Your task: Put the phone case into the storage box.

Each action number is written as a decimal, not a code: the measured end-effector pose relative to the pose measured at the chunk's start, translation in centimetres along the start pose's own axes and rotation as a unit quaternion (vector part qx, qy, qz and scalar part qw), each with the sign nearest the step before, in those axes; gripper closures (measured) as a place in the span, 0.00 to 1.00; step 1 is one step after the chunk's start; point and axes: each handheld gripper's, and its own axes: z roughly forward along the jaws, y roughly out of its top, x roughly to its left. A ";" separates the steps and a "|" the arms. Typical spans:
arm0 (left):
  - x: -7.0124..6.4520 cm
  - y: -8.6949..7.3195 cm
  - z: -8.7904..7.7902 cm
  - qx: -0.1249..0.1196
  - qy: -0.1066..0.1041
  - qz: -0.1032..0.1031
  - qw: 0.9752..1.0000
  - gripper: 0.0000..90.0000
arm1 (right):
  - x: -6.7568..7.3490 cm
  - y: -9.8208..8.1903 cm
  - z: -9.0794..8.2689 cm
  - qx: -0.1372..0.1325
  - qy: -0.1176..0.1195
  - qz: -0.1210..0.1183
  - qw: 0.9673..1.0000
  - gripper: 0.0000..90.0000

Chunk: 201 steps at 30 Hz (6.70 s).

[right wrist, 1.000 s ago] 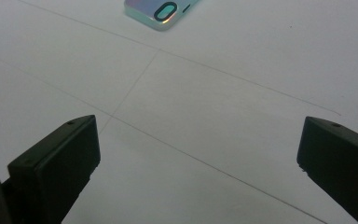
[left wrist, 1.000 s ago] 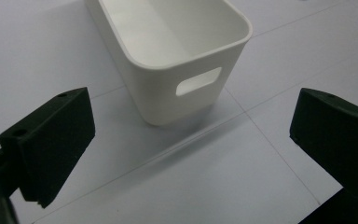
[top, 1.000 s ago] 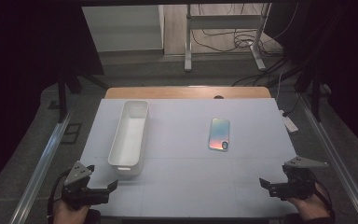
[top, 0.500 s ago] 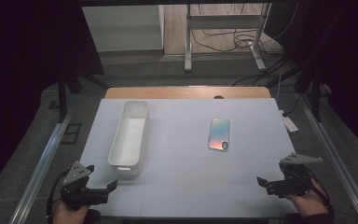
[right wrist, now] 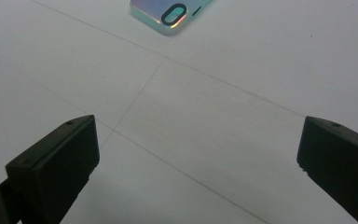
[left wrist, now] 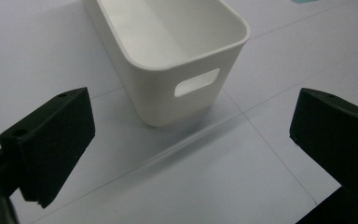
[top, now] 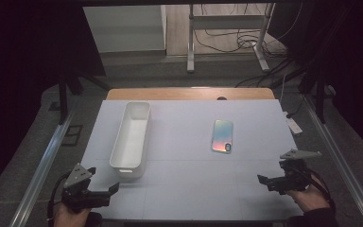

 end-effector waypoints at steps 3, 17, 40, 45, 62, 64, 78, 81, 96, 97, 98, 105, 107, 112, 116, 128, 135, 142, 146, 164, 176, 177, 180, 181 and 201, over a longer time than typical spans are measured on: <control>0.0 0.0 0.0 0.000 0.000 0.000 1.000 0.01 | -0.1 0.3 0.2 -0.001 0.002 0.000 1.000 0.00; 0.0 0.0 0.0 0.001 0.000 0.000 1.000 0.01 | -0.6 1.6 1.1 0.011 0.010 -0.004 1.000 0.00; 0.1 0.0 0.0 0.001 0.001 -0.005 1.000 0.00 | -0.6 4.5 3.8 0.028 0.030 -0.017 0.999 0.00; 0.1 0.0 0.0 0.000 0.001 -0.006 1.000 0.00 | -0.6 5.2 4.5 0.031 0.036 -0.022 0.999 0.00; 0.1 0.0 0.0 0.001 0.001 -0.005 1.000 0.00 | -0.6 7.0 6.1 0.043 0.025 -0.032 0.998 0.00; 0.1 0.0 0.0 0.000 0.000 -0.006 1.000 0.00 | -0.7 7.2 6.4 0.042 0.026 -0.033 0.998 0.00; 0.1 0.0 0.0 0.000 0.000 -0.004 1.000 0.00 | -1.0 9.0 7.9 0.043 0.030 -0.036 0.998 0.00; 0.1 0.0 0.0 0.000 0.000 -0.004 1.000 0.00 | -1.1 9.3 8.3 0.045 0.032 -0.035 0.998 0.00; 0.1 0.0 0.1 0.003 -0.001 -0.003 1.000 0.00 | -1.4 10.9 10.1 0.047 0.049 -0.030 0.997 0.00; 0.1 0.0 0.1 0.003 -0.001 -0.002 1.000 0.00 | -1.4 11.0 10.3 0.048 0.052 -0.030 0.997 0.00; 0.1 0.0 0.1 0.003 -0.001 -0.002 1.000 0.00 | -1.4 11.1 10.4 0.049 0.050 -0.030 0.997 0.00; 0.1 0.0 0.1 0.004 -0.001 -0.001 1.000 0.00 | -1.5 12.0 11.4 0.046 0.047 -0.046 0.997 0.00; 0.0 0.0 0.1 0.004 -0.001 -0.001 1.000 0.00 | -1.5 12.2 11.6 0.044 0.055 -0.049 0.996 0.00; 0.0 0.0 0.1 0.005 -0.002 -0.001 1.000 0.00 | -1.3 12.8 12.3 0.055 0.052 -0.062 0.995 0.00; 0.1 0.0 0.1 0.005 -0.002 -0.001 1.000 0.00 | -1.3 13.2 12.5 0.056 0.050 -0.065 0.995 0.00; 0.1 0.0 0.1 0.005 -0.003 0.000 1.000 0.00 | -1.0 15.2 14.2 0.059 0.037 -0.068 0.995 0.00; 0.1 0.0 0.1 0.005 -0.004 0.000 1.000 0.00 | -1.0 16.0 14.8 0.059 0.038 -0.059 0.996 0.00; 0.1 0.0 0.1 0.006 -0.005 0.000 1.000 0.00 | -1.0 16.7 15.8 0.067 0.032 -0.058 0.996 0.00; 0.1 0.0 0.1 0.006 -0.005 0.000 1.000 0.00 | -0.9 17.0 16.1 0.067 0.032 -0.060 0.995 0.02; 0.1 0.0 0.1 0.006 -0.006 -0.001 1.000 0.01 | -1.1 17.2 17.6 0.098 0.021 -0.064 0.993 0.57; 0.1 0.0 0.1 0.005 -0.006 -0.002 1.000 0.01 | -0.8 17.4 18.6 0.111 0.033 -0.083 0.990 0.99; 0.2 0.0 0.1 0.005 -0.006 -0.002 1.000 0.01 | -0.7 17.4 18.8 0.111 0.033 -0.083 0.990 0.99; 0.2 0.0 0.1 0.005 -0.007 -0.002 1.000 0.01 | -0.5 17.4 19.1 0.111 0.033 -0.085 0.990 0.99; 0.2 0.0 0.1 0.005 -0.007 -0.002 1.000 0.01 | -0.4 17.4 19.5 0.107 0.037 -0.084 0.990 0.99; 0.3 0.0 0.1 0.004 -0.010 -0.005 1.000 0.01 | 0.8 18.7 22.2 0.101 0.027 -0.092 0.990 0.99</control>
